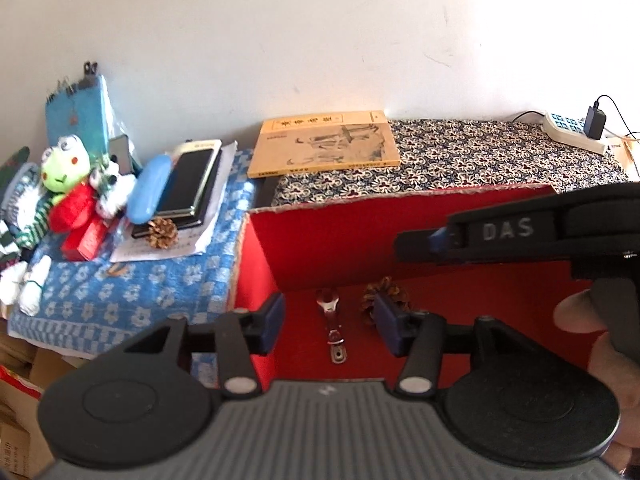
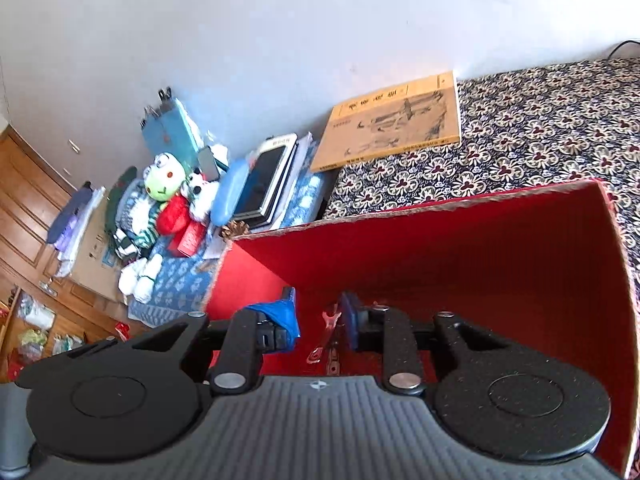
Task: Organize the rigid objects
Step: 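Open the right gripper to release the clip beside the pine cone, then withdraw the right gripper from the box toward the orange tape measure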
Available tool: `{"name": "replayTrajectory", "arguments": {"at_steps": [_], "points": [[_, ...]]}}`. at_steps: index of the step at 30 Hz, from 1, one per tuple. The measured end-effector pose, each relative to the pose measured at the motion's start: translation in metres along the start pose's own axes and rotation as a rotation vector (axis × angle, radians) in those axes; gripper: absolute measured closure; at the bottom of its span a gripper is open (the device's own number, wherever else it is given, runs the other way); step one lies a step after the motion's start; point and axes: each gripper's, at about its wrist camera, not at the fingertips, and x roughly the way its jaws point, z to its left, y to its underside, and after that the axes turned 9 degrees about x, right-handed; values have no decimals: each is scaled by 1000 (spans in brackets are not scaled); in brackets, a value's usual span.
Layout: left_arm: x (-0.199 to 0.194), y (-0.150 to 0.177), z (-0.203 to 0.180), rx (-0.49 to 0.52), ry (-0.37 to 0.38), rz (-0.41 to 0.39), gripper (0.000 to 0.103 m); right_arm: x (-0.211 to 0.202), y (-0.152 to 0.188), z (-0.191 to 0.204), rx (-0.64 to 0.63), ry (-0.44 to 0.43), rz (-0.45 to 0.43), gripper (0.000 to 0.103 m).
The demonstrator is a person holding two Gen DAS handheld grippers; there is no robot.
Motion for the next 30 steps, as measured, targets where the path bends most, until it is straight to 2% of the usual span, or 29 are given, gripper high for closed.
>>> {"name": "replayTrajectory", "arguments": {"at_steps": [3,14,24,30], "points": [[-12,3,-3,2,-13,-8,41,-14,7,2,7,-18,-26,94],[-44,15,-13,15,-58,-11,38,-52,36,7,17,-46,-102,93],[-59,31,-20,17,-56,-7,35,-81,61,12,-10,-47,-150,93],[-66,42,-23,7,-44,7,32,-91,75,8,11,-34,-148,93]]}}
